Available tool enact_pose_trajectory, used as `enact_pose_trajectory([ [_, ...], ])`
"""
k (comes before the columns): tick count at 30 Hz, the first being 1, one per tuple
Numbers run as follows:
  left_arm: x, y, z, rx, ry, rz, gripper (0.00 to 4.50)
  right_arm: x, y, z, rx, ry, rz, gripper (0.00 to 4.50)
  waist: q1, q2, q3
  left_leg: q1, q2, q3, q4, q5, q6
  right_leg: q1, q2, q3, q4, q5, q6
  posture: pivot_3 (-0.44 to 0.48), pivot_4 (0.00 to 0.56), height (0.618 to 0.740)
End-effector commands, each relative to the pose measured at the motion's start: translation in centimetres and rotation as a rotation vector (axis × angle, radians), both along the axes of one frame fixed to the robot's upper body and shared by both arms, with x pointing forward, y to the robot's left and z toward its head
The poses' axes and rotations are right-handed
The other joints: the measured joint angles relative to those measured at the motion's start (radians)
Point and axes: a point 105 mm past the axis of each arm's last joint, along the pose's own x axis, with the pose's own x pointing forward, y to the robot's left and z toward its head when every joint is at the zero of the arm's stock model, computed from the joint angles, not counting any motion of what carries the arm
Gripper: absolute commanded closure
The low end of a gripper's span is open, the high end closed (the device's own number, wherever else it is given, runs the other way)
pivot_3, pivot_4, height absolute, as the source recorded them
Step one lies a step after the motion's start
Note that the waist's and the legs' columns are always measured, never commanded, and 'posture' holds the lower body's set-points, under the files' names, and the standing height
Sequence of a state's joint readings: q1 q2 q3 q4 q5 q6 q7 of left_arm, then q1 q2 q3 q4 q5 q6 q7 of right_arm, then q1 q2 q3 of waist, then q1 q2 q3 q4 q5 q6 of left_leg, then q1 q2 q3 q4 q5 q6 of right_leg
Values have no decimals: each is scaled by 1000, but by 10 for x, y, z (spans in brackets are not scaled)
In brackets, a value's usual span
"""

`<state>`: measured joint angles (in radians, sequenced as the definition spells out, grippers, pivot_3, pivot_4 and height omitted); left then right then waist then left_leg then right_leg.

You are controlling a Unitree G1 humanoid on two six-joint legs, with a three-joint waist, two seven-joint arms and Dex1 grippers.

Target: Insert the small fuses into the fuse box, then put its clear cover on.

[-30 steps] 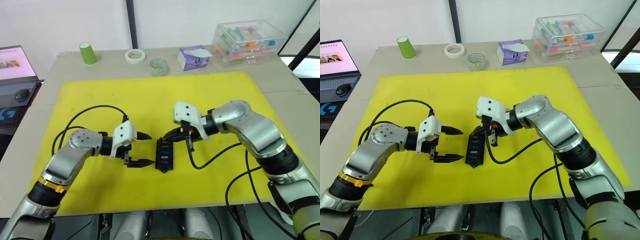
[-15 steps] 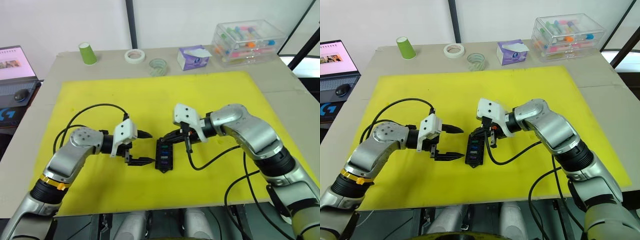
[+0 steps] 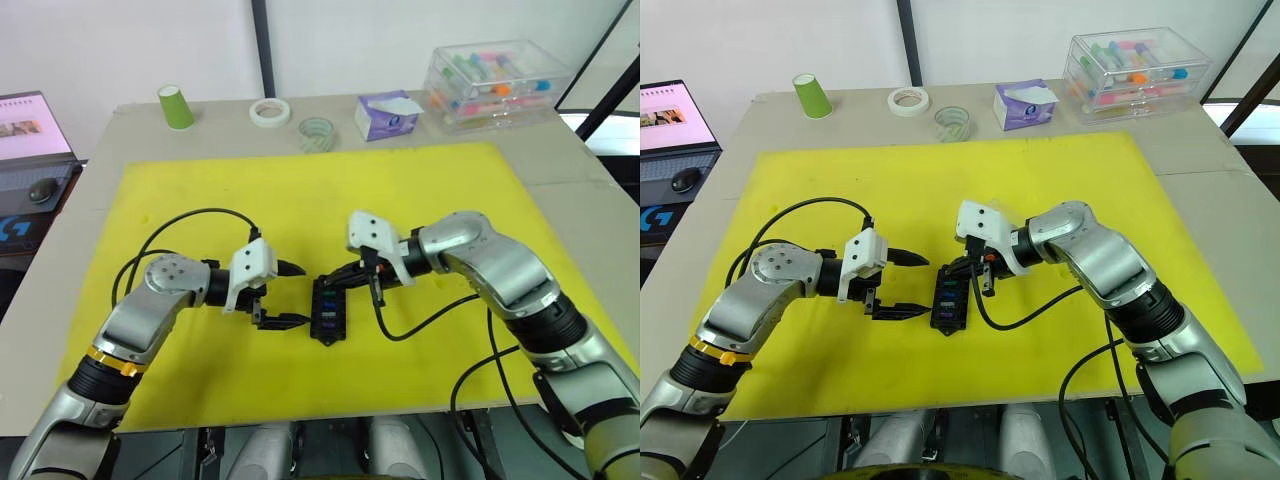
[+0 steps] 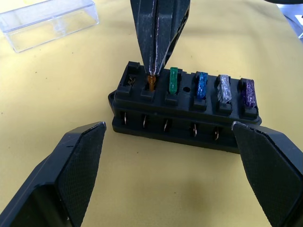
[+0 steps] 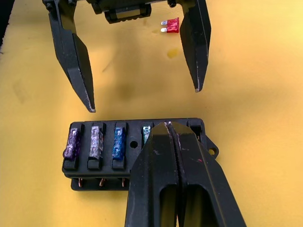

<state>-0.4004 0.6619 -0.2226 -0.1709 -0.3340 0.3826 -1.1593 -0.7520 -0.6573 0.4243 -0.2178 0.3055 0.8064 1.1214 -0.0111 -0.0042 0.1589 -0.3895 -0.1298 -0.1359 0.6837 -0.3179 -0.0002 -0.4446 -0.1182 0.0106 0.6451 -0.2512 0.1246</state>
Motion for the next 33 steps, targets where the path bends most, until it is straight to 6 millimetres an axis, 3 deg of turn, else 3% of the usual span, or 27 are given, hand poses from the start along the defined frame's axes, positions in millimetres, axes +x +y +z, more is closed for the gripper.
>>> enact_pose_trajectory([
  [1,-2,-3,6,-4,-36,-25,0,-1,-3,-14,-44,22,-1,4484,0,0,0,0,0,0,0,0,0,0,0,0,0,0,0,0,150,740],
  [15,-2,-3,6,-8,-36,-17,0,-2,-13,-50,-218,127,-45,4484,1,-1,-2,2,0,0,0,0,0,2,0,0,0,0,0,0,150,740],
  [26,-4,-3,5,-13,-35,-14,0,-11,-18,-66,-317,164,-41,4484,3,-2,-12,4,0,-1,-1,0,0,4,0,0,0,0,0,0,150,740],
  [33,-4,-4,5,-14,-34,-17,0,-13,-17,-69,-333,172,-41,4484,16,-3,-16,17,1,-3,-5,-1,1,20,1,0,-10,0,0,0,150,740],
])
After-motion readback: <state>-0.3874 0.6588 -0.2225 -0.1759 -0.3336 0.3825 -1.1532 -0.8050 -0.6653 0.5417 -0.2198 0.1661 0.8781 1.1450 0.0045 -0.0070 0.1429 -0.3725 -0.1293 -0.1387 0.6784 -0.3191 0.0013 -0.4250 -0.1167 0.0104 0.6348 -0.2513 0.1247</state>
